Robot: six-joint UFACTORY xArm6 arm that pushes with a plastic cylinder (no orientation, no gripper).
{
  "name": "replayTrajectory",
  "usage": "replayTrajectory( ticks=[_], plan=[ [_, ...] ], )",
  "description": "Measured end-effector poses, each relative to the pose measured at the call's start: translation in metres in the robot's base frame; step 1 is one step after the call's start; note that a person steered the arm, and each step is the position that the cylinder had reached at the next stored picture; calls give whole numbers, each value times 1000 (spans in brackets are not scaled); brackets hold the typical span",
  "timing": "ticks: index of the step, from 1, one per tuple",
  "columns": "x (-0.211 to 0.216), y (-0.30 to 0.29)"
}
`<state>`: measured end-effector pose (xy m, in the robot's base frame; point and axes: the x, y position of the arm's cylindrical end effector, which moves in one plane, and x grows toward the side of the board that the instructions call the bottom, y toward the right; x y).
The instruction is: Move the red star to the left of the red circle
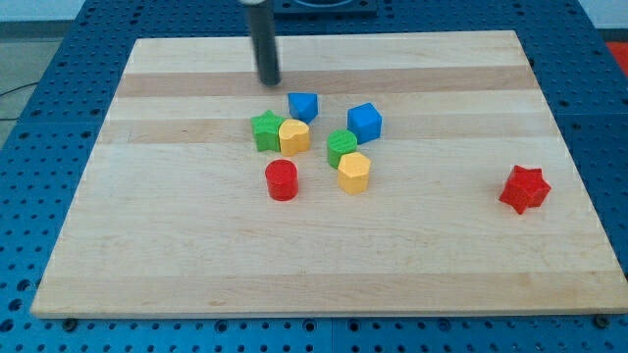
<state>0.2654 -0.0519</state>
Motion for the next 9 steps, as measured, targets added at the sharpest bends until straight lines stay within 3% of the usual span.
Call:
replayTrajectory(
  ticks=[1,2,3,4,5,7,8,9],
  plan=[
    [1,135],
    [76,205],
    [158,228],
    [154,320],
    [230,302],
    [230,204],
    [268,123],
    [291,94]
  ],
)
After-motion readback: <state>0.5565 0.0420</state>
